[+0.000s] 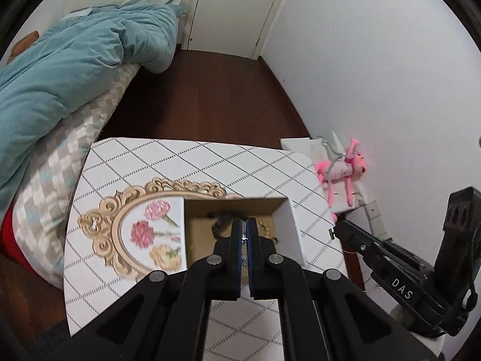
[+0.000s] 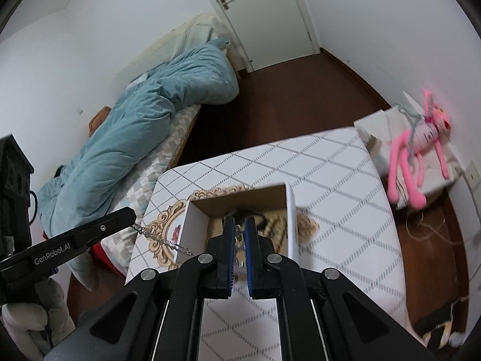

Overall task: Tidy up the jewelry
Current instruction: 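Lower both tools into the box and open them to release charm and necklace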

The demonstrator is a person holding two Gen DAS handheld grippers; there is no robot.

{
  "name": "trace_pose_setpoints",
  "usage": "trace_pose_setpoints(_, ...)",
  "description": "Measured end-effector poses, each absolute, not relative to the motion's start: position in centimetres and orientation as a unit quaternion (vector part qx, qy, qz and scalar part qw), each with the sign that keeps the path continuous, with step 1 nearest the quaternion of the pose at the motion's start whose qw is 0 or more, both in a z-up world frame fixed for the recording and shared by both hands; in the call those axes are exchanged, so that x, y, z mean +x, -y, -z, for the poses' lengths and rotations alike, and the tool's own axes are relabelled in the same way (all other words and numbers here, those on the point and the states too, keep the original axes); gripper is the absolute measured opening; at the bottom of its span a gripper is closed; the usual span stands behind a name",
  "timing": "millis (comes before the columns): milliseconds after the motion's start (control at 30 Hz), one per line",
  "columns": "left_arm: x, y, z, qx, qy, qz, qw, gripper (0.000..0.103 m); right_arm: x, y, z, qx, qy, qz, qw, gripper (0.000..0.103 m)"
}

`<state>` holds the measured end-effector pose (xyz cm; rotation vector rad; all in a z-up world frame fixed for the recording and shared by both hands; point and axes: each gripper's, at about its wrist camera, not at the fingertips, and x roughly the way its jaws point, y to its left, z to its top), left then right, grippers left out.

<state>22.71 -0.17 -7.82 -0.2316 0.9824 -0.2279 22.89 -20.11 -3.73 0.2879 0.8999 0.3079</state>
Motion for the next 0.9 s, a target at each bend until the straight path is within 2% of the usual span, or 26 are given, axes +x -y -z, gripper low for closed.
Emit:
trace_pose_setpoints(300, 28.1, 0.2, 12.7, -0.085, -0.535, 0.094, 0.835, 0.001, 30.5, 18.3, 7.1, 0.095, -0.495, -0.126, 0.855, 0.007)
trace_pose_setpoints(567, 30.2, -0.5, 15.4, -0.065, -0.576, 0.034, 0.814, 0.008, 33.4, 17.8, 11.0, 0.067, -0.552, -0.114, 0.823, 0.008)
trace_pose_setpoints(600, 30.2, -0.6, 15.5, -0.064, -0.578, 0.025, 0.813, 0.011, 33.6, 17.8, 11.2, 0.062, -0.557, -0.109, 0.821, 0.008)
trace_pose_setpoints(633, 30.3, -0.7, 15.6, -0.060, -0.579, 0.020, 0.813, 0.026, 33.6, 17.7, 11.4, 0.057, -0.560, -0.105, 0.820, 0.008)
trace_pose_setpoints(667, 30.2, -0.8, 15.6, -0.056, -0.576, 0.014, 0.815, 0.053, 33.7, 17.7, 11.5, 0.056, -0.561, -0.103, 0.820, 0.008)
trace_pose_setpoints(733, 30.1, -1.0, 15.5, -0.053, -0.570, 0.001, 0.820, 0.081, 33.7, 17.6, 11.6, 0.050, -0.560, -0.100, 0.821, 0.010)
trace_pose_setpoints(800, 29.9, -1.3, 15.3, -0.043, -0.561, -0.013, 0.826, 0.081, 33.5, 17.6, 11.3, 0.046, -0.556, -0.096, 0.824, 0.016)
trace_pose_setpoints(867, 29.7, -1.6, 15.5, -0.043, -0.563, -0.019, 0.825, 0.081, 33.4, 17.7, 11.0, 0.044, -0.552, -0.094, 0.827, 0.028)
trace_pose_setpoints(900, 29.6, -1.8, 15.5, -0.045, -0.562, -0.021, 0.825, 0.081, 33.3, 17.7, 10.8, 0.043, -0.550, -0.092, 0.829, 0.030)
